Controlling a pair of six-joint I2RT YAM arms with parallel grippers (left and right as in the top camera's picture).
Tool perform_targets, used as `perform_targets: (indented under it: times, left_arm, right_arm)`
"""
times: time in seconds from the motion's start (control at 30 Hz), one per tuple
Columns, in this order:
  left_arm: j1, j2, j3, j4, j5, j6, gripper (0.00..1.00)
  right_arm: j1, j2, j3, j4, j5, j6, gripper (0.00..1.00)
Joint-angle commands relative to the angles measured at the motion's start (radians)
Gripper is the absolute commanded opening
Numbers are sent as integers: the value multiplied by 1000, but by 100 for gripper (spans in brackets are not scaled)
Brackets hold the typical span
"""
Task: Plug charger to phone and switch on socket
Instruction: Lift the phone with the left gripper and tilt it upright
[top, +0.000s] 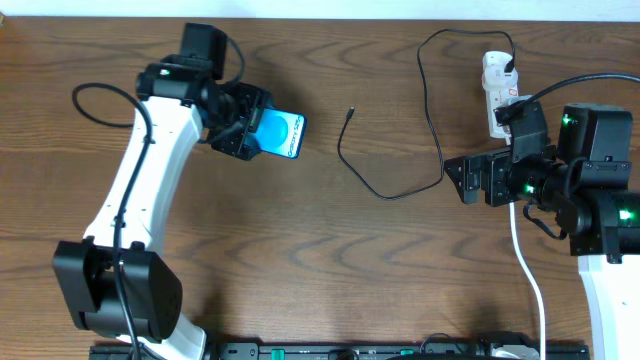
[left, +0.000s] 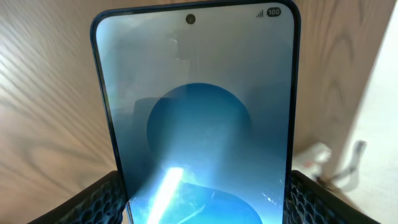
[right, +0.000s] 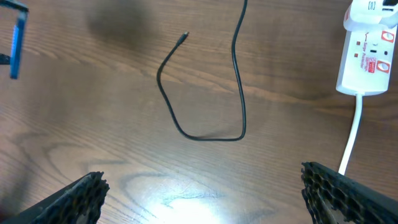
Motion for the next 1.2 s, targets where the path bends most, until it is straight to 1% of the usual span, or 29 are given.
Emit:
perform_targets:
  times: [0.0, 0.2, 0.37, 0.7, 0.87, 1.03, 1.17]
  left_arm:
    - [40, -17, 7, 2, 195, -111, 8]
    - [79, -17, 7, 4, 289, -229, 8]
    - [82, -17, 7, 17, 385, -278, 8]
    - [82, -17, 7, 31, 620, -303, 7]
    - [82, -17, 7, 31, 676, -304, 7]
    - [82, -17, 7, 31, 784, -304, 8]
    - [82, -17, 7, 31, 806, -303, 7]
  right_arm:
    - [6, 2, 17, -5, -6, -14, 99]
    - [6, 5, 17, -8, -6, -14, 99]
    - [6, 9, 17, -8, -10, -9, 99]
    - [6, 35, 17, -8, -10, 2, 99]
    - [6, 55, 17, -8, -10, 9, 99]
    - [6, 74, 17, -8, -11, 9, 99]
    - [6, 84, 17, -8, -11, 9, 99]
